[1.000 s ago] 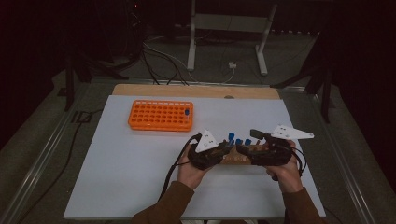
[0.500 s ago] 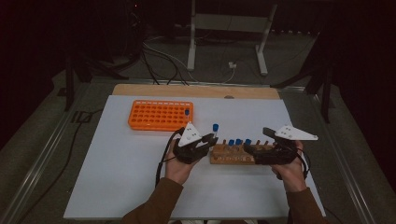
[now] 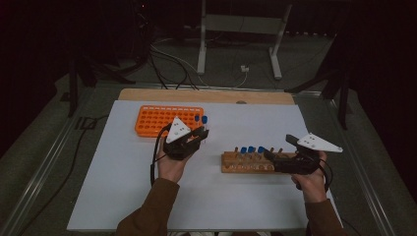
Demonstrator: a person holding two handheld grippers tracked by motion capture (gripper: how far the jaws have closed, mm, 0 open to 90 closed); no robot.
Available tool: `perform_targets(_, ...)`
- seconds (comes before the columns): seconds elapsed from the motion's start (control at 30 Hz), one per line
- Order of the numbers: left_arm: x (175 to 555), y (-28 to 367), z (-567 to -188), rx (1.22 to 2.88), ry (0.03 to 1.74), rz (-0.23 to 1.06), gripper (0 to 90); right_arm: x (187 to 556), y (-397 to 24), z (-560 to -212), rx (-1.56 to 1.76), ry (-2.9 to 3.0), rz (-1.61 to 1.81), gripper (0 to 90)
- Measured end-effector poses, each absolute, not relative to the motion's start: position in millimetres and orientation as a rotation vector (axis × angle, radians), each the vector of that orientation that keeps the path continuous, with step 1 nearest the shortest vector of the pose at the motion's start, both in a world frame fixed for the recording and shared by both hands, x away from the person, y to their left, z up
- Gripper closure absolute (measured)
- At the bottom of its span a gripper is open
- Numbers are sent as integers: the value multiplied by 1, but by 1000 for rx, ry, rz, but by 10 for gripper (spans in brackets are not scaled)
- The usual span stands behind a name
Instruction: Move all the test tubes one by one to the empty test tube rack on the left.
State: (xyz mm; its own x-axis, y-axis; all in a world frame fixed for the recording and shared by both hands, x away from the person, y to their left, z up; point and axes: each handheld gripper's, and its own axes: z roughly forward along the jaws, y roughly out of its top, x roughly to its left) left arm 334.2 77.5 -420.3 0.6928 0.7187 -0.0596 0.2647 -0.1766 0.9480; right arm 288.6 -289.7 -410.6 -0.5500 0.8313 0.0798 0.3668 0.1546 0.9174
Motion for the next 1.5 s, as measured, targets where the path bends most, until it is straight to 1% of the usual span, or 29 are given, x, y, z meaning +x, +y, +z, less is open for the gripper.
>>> perform_targets(0.23,351,87,-426,1742,822,546,784,289,-293,-411,1145,1977,1375,0)
perform_targets(0.53,369,95,-433,1743,866,588,784,288,-293,-411,1143,1975,1380,0)
perform_targets(0.83,387,100,-448,1735,947,595,783,289,-294,-412,1157,1974,1381,0)
perform_targets(1.03,396,103,-456,1699,1019,628,784,289,-294,-412,1156,1972,1392,0)
perform_targets(1.27,405,102,-466,1667,1070,635,783,289,-293,-413,1153,1979,1393,0)
perform_targets(1.5,412,93,-478,1689,1057,640,784,288,-294,-413,1162,1977,1398,0)
